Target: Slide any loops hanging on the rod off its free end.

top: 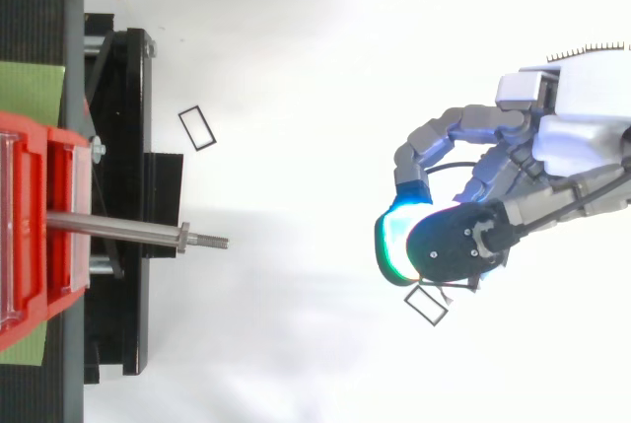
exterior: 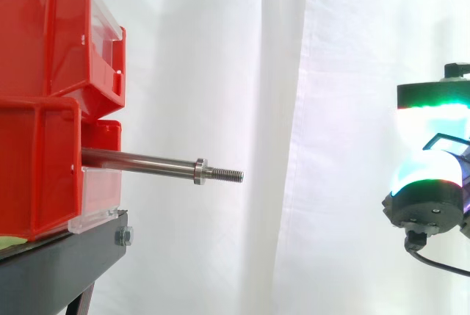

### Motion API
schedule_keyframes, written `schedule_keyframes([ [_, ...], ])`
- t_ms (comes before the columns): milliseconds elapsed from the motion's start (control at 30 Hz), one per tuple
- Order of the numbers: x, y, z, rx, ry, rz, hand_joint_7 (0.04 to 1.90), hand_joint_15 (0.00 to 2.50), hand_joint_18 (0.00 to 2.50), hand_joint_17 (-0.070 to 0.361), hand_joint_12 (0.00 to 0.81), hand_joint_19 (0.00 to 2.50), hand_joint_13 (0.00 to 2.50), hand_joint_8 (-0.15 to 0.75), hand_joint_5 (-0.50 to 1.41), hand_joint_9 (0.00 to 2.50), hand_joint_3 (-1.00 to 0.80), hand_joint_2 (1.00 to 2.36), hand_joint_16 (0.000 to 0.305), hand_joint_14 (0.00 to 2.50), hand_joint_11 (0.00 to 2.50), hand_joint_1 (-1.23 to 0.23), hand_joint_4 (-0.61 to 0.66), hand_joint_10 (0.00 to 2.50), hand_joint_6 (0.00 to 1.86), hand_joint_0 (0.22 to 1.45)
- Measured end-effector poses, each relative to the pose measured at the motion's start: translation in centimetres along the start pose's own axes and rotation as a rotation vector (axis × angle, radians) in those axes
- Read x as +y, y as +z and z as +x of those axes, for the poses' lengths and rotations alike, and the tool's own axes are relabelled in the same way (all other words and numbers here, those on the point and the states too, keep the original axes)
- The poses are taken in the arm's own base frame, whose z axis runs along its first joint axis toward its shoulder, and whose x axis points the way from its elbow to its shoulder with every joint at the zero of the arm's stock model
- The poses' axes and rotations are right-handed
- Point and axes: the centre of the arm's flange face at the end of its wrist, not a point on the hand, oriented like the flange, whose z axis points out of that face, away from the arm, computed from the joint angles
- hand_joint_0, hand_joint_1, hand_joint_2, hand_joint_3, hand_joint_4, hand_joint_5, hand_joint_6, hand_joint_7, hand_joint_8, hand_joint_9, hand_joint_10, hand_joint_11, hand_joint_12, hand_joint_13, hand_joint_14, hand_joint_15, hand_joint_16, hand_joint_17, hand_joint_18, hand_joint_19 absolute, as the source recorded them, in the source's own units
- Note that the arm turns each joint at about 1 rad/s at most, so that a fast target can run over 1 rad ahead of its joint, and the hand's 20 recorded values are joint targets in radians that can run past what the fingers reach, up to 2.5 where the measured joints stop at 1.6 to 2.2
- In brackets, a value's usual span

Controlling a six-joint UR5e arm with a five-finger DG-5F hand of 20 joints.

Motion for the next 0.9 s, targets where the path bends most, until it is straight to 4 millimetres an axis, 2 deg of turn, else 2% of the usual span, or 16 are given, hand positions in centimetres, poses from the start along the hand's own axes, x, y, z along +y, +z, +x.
schedule_keyframes([
  [433,0.33,0.35,0.16,0.009,-0.03,-0.035,1.13,0.35,1.11,0.112,0.327,0.42,1.14,0.331,-0.14,1.12,-0.03,1.02,0.05,0.01,0.77,-0.71,-0.07,0.02,0.94,0.6],
  [667,0.71,0.74,0.38,0.023,-0.03,-0.074,1.13,0.34,1.08,0.111,0.333,0.42,1.1,0.33,-0.14,1.08,-0.05,1.02,0.049,0.01,0.67,-0.71,-0.07,0.02,0.94,0.61],
  [900,0.93,0.95,0.51,0.032,-0.026,-0.096,1.11,0.32,1.04,0.106,0.31,0.43,1.07,0.323,-0.14,1.06,-0.06,1.02,0.047,0.01,0.6,-0.73,-0.08,0.02,0.94,0.62],
])
